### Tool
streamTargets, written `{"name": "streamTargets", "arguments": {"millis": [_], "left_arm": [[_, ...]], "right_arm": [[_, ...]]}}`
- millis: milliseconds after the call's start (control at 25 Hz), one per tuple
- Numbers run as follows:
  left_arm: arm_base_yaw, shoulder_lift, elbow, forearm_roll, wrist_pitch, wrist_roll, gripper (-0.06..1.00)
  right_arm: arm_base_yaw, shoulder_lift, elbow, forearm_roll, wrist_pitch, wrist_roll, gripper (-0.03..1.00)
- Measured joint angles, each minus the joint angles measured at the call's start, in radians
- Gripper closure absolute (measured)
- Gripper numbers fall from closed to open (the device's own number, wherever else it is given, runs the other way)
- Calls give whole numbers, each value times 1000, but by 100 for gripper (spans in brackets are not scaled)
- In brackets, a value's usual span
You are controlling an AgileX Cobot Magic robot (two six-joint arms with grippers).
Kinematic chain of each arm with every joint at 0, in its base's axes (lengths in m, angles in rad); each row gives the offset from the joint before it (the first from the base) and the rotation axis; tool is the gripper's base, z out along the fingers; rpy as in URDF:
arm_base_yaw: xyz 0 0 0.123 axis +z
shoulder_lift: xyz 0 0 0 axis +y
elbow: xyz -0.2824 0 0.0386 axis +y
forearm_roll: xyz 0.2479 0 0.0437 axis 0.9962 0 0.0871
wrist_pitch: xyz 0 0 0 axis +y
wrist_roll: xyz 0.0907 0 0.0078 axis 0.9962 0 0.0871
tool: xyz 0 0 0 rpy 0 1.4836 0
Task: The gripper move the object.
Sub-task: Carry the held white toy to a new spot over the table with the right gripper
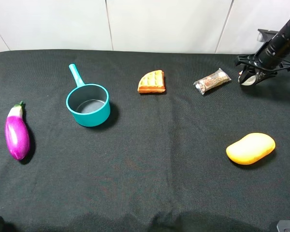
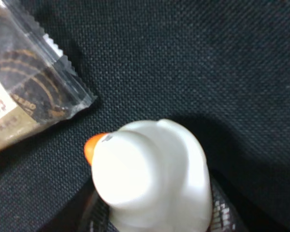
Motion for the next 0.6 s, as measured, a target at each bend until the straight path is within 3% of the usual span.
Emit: {"name": "streamTargets", "arguments": {"millis": [600], "left_arm": [[0,0,0,0,0,0,-5]], "right_arm": [[0,28,0,27,-21,0,65]]}}
